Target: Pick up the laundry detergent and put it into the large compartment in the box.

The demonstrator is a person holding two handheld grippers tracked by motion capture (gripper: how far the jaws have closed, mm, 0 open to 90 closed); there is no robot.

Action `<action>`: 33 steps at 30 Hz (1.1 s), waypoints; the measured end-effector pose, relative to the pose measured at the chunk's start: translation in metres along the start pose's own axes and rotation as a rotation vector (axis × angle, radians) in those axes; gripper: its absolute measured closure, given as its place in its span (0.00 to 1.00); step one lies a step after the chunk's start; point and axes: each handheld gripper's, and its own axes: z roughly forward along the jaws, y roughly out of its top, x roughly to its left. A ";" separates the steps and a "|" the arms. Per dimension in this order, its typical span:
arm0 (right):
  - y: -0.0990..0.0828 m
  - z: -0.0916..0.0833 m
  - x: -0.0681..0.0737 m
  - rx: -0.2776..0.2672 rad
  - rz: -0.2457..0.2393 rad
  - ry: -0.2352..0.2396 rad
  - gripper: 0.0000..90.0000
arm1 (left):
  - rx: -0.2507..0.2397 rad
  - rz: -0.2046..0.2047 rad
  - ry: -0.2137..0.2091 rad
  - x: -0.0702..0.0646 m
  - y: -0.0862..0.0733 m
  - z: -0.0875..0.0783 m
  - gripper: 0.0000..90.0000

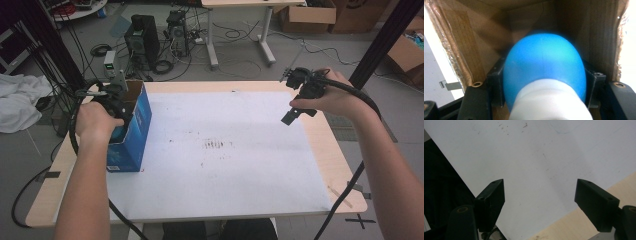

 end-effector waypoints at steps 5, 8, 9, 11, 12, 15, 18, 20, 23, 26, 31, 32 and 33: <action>0.000 0.001 0.001 0.003 0.002 0.001 0.27 | -0.008 0.003 0.001 0.000 -0.001 0.000 0.41; -0.001 0.001 0.000 0.002 0.000 0.000 0.27 | -0.010 0.000 0.002 0.000 -0.001 0.000 0.41; -0.001 0.001 0.001 0.003 0.001 0.000 0.27 | -0.011 -0.002 0.004 0.000 -0.001 0.000 0.41; -0.002 0.000 0.000 0.003 0.004 -0.003 0.27 | -0.012 -0.002 0.004 -0.001 -0.001 0.000 0.41; -0.002 -0.001 0.000 0.000 0.005 -0.003 0.27 | -0.014 -0.001 0.007 -0.001 -0.001 0.000 0.41; -0.002 -0.002 0.001 -0.001 0.004 -0.003 0.27 | -0.014 -0.001 0.012 -0.001 -0.001 -0.001 0.40; -0.002 -0.003 0.001 -0.004 0.003 -0.002 0.27 | -0.020 0.000 0.023 -0.002 -0.003 -0.001 0.39; -0.001 -0.003 0.001 -0.002 0.002 -0.002 0.27 | -0.020 -0.002 0.033 -0.002 -0.003 -0.001 0.35; -0.001 -0.002 0.002 -0.002 0.001 0.000 0.27 | -0.020 -0.001 0.028 0.000 -0.004 -0.001 0.33; -0.002 -0.002 0.002 0.000 0.002 -0.001 0.27 | -0.026 0.002 0.027 0.000 -0.005 -0.002 0.32; -0.001 -0.002 0.002 -0.003 0.001 0.001 0.27 | -0.034 0.011 0.052 -0.003 -0.007 -0.005 0.31; -0.001 -0.002 0.003 -0.002 -0.003 0.001 0.27 | -0.032 0.011 0.057 -0.003 -0.007 -0.005 0.31; -0.001 -0.003 0.003 -0.002 -0.004 0.002 0.27 | -0.032 0.010 0.063 -0.004 -0.007 -0.006 0.31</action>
